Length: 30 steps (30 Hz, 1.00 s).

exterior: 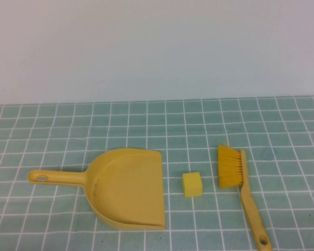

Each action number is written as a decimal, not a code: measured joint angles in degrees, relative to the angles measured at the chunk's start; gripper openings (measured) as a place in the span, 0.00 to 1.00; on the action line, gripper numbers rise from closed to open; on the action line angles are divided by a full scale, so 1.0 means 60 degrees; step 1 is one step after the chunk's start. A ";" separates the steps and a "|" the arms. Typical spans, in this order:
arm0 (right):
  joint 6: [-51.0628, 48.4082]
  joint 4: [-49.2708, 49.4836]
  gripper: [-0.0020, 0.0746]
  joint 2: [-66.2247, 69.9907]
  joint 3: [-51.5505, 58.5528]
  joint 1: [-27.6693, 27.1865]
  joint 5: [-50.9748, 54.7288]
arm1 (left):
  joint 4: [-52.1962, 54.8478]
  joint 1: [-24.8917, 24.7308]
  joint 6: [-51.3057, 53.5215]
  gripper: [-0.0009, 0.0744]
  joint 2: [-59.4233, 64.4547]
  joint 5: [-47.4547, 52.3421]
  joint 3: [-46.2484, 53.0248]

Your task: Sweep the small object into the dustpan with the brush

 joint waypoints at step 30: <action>-0.0121 0.0000 0.03 0.0000 0.0017 0.0000 -0.3922 | -0.0075 0.0000 -0.1144 0.01 0.0000 -0.4011 -0.0016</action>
